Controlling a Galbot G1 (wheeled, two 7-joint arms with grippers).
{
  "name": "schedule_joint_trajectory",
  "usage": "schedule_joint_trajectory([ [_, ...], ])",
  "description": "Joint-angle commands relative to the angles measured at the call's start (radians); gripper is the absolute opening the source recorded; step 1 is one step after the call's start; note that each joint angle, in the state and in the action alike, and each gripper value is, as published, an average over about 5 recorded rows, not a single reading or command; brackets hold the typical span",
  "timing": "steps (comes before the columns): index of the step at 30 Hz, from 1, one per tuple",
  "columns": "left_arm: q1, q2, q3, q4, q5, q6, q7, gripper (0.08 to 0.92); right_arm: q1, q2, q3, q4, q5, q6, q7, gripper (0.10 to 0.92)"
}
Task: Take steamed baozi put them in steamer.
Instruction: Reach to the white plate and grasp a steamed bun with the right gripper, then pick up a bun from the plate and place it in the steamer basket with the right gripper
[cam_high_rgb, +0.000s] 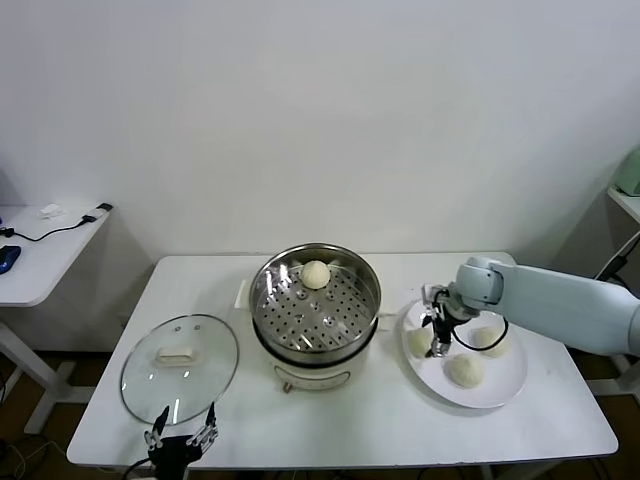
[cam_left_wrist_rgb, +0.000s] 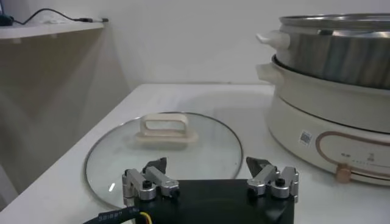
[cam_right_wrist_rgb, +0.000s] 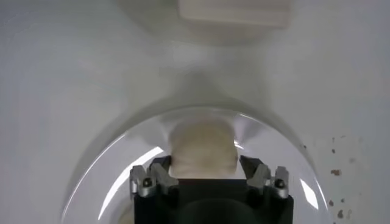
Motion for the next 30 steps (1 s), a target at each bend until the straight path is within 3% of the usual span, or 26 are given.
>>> schedule_joint_trajectory([
  [1,0.001,0.000,0.001,0.000,0.005,0.003,-0.001,0.823,0.001,-0.009,0.017,0.004,-0.015,0.003,-0.015,0.666],
  [10,0.000,-0.004,0.006,-0.005,0.000,0.009,-0.004,0.823,0.214,-0.065,-0.043,0.028,-0.010,0.099,-0.159,0.645],
  [18,-0.001,-0.001,0.020,-0.009,-0.003,0.017,-0.004,0.823,0.622,0.004,-0.173,-0.023,0.167,0.210,-0.356,0.645],
  [23,-0.003,0.000,0.036,-0.009,-0.001,0.016,-0.002,0.823,0.754,0.106,-0.144,0.022,0.371,0.160,-0.347,0.645],
  [30,-0.007,0.000,0.046,-0.006,0.000,0.013,-0.002,0.823,0.719,0.315,-0.103,0.198,0.548,0.039,-0.186,0.645],
])
